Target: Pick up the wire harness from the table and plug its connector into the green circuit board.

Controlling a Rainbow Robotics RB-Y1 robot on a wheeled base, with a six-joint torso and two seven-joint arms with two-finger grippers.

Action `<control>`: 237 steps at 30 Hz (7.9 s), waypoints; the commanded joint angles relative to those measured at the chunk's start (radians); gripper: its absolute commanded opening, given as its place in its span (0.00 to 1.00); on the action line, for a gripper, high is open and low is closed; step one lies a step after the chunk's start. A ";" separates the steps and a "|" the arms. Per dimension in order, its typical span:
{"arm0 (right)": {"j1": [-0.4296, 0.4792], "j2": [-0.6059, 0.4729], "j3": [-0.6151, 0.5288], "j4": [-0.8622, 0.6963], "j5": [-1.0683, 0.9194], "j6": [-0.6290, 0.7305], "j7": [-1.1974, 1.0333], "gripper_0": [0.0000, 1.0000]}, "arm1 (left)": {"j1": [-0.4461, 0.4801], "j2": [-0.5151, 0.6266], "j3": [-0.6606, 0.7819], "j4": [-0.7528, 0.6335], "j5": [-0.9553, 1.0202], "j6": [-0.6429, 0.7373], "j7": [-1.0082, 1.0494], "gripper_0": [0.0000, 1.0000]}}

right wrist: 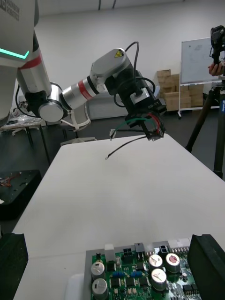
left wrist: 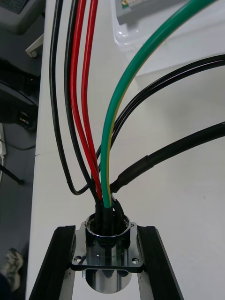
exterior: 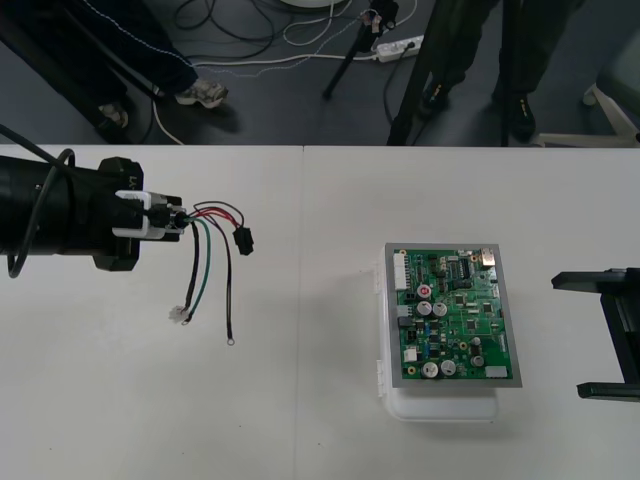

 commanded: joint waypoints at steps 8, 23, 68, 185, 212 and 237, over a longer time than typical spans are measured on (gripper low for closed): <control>-0.010 0.017 -0.074 -0.002 0.022 -0.011 -0.064 1.00 | 0.013 -0.122 -0.001 -0.142 -0.017 -0.030 0.226 0.00; -0.010 0.017 -0.074 -0.002 0.007 -0.011 -0.092 1.00 | 0.010 -0.253 -0.102 -0.295 -0.193 -0.030 0.496 0.00; 0.128 0.017 -0.117 -0.161 -0.067 0.233 -0.253 1.00 | -0.001 -0.408 -0.464 -0.390 -0.738 -0.030 0.794 0.00; 0.007 0.227 0.537 -0.858 -0.064 1.785 -0.316 1.00 | 0.002 -0.380 -0.470 -0.379 -0.765 -0.006 0.809 0.00; 0.009 0.201 0.587 -0.856 -0.057 1.792 -0.314 1.00 | 0.006 -0.380 -0.475 -0.379 -0.761 -0.006 0.809 0.00; 0.002 0.215 0.552 -0.855 -0.056 1.776 -0.322 0.00 | 0.010 -0.382 -0.475 -0.379 -0.765 0.003 0.804 0.00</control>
